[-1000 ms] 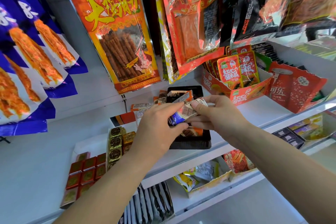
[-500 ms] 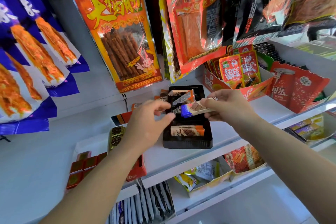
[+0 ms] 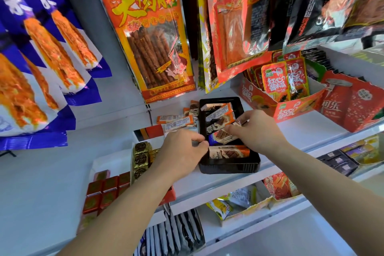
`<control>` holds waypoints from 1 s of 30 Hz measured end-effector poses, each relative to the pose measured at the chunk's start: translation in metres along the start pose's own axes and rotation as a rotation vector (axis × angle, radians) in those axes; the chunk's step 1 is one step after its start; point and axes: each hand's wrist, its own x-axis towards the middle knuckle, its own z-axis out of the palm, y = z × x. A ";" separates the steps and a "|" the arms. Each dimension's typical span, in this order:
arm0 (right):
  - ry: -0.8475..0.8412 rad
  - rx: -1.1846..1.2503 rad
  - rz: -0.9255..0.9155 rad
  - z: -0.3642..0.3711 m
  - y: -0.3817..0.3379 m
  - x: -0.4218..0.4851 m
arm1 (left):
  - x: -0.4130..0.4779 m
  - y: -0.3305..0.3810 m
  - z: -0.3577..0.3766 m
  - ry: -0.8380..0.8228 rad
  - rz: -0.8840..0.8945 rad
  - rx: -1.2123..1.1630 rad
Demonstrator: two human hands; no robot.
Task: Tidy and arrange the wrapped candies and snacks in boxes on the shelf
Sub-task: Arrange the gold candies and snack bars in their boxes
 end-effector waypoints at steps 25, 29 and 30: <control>-0.083 0.051 -0.307 -0.032 0.020 -0.021 | -0.007 0.008 0.005 -0.102 0.167 0.137; -0.220 -0.095 -0.325 -0.035 0.035 -0.036 | -0.007 0.013 0.012 -0.095 0.150 0.163; -0.213 -0.129 -0.326 -0.034 0.037 -0.037 | -0.008 0.014 0.013 -0.085 0.147 0.175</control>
